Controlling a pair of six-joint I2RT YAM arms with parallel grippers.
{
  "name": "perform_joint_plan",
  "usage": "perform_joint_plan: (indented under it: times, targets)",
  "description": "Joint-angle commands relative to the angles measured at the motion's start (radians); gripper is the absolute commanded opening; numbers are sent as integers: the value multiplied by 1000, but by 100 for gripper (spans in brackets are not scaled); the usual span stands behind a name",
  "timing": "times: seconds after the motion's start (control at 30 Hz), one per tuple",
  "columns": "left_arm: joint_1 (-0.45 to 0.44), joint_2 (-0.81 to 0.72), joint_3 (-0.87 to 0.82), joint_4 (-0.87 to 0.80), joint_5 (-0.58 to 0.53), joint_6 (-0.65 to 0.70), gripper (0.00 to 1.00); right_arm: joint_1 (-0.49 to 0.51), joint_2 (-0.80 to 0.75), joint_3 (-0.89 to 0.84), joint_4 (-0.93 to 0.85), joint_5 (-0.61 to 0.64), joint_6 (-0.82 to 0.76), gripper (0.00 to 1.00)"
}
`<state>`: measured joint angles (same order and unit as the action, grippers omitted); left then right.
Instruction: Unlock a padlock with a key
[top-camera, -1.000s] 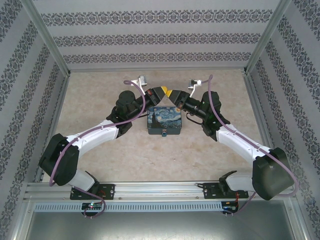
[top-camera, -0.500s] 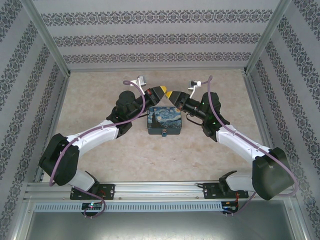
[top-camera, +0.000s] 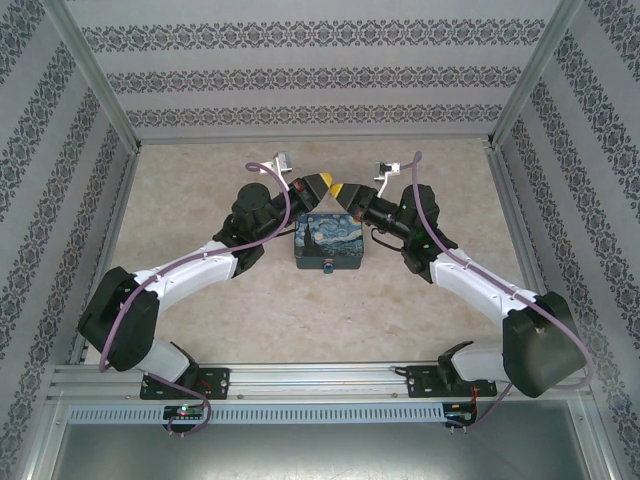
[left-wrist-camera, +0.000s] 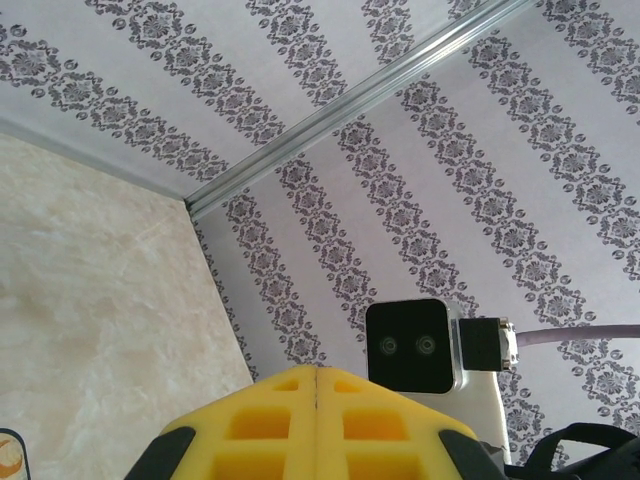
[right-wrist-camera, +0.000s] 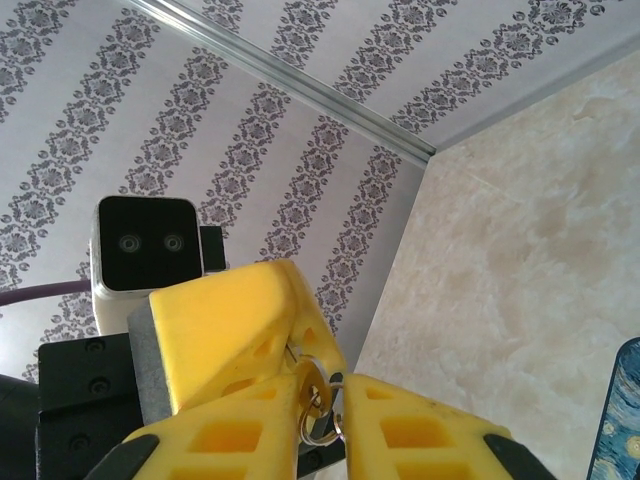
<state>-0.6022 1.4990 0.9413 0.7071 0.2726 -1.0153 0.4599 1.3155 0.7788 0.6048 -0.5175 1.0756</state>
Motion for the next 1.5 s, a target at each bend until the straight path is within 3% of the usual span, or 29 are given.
perform_joint_plan:
  times: [0.0, 0.57, 0.77, 0.93, 1.03, 1.23, 1.47]
  targets:
    - [-4, 7, -12, 76, -7, -12, 0, 11, 8, 25, 42, -3, 7, 19]
    - [-4, 6, -35, 90, -19, -26, 0, 3, -6, 17, 37, 10, 5, 1]
    - [-4, 7, -28, 67, -20, -27, 0, 2, -10, 15, 39, -4, 1, 0]
    - [-4, -17, -32, 32, -50, -19, 44, -5, -28, -6, 35, -13, 1, 0]
    - [-2, -48, -33, -21, -76, 1, 63, -16, -39, -21, 25, -17, 7, 0]
    - [-2, -111, -39, -131, -104, 43, 82, -40, -45, -48, 18, -35, 59, 0]
    - [-1, -163, -68, -215, -120, 78, 90, -59, -38, -71, 10, -47, 165, 0]
